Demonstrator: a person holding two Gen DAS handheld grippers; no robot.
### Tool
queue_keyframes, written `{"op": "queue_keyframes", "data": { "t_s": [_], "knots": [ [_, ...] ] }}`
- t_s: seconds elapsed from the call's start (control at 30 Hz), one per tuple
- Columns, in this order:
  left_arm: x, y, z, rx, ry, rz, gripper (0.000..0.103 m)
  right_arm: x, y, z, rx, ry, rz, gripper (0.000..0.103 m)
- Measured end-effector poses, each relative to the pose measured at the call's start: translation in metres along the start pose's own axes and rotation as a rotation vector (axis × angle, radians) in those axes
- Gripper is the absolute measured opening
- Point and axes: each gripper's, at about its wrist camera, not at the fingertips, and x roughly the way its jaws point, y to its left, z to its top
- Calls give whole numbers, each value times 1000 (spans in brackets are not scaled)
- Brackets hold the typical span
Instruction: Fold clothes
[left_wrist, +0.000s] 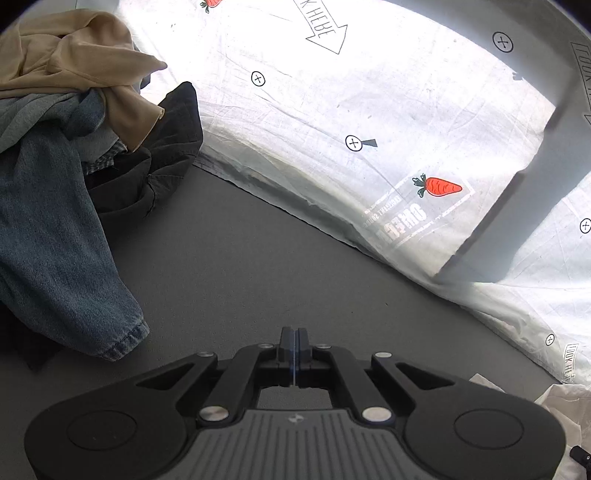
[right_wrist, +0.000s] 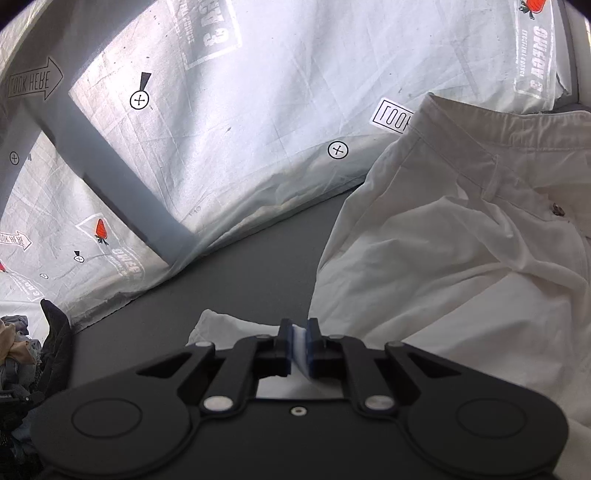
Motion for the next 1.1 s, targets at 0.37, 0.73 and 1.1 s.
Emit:
{"op": "queue_keyframes", "data": {
  "t_s": [0.37, 0.73, 1.1],
  "knots": [
    [-19, 23, -98, -75, 203, -72, 5, -48, -27, -49, 43, 65, -90, 9],
    [-36, 21, -125, -13, 219, 33, 35, 4, -12, -21, -66, 117, -12, 49],
    [-25, 45, -117, -128, 197, 94, 61, 49, -6, -33, 21, 203, 44, 53]
  ]
}}
